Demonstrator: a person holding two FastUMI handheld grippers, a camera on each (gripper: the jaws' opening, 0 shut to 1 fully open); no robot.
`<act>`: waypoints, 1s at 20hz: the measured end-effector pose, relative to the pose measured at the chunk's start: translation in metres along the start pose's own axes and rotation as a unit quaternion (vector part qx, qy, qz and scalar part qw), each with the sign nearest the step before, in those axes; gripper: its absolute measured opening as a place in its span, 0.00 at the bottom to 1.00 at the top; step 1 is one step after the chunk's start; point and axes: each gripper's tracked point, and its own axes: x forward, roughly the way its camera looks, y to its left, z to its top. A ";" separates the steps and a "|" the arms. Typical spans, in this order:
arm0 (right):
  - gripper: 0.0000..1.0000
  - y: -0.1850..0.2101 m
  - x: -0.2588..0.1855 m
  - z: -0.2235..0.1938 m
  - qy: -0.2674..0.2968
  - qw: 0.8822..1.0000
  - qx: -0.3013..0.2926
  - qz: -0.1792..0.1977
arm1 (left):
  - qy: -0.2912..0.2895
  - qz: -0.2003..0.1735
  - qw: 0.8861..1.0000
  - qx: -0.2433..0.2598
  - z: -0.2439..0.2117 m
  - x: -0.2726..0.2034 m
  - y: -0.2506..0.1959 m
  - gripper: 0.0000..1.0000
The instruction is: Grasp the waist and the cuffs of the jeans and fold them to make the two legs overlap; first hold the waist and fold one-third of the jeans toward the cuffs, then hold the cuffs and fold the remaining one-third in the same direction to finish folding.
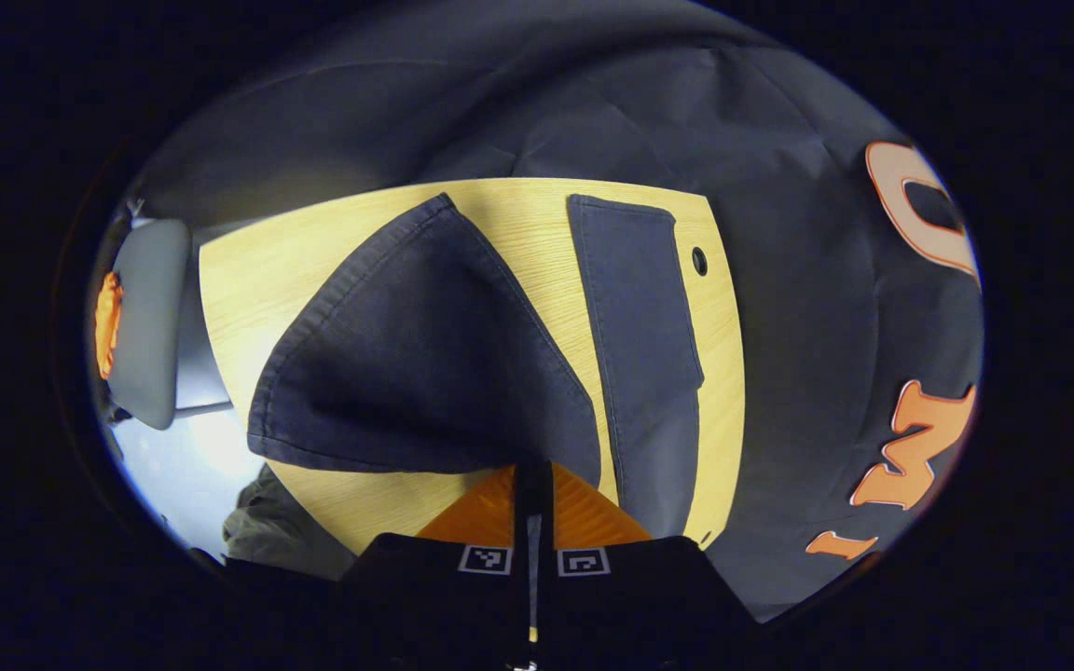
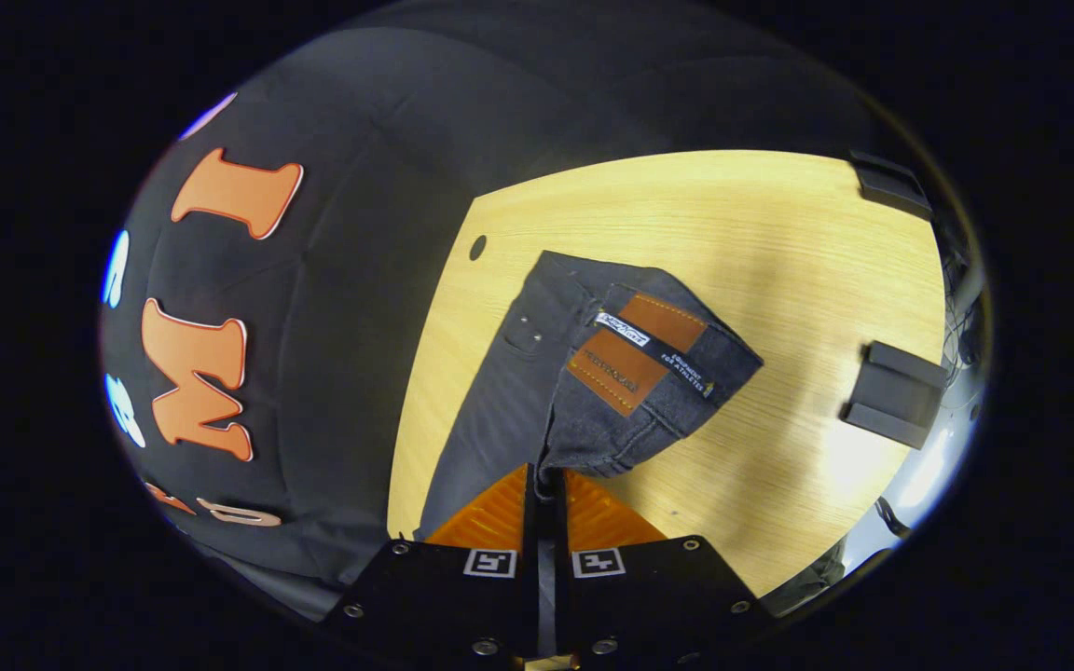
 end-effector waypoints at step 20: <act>0.08 0.099 0.191 0.059 0.064 0.996 0.015 -0.064 | 0.065 0.262 0.960 0.081 0.117 0.130 -0.156 0.03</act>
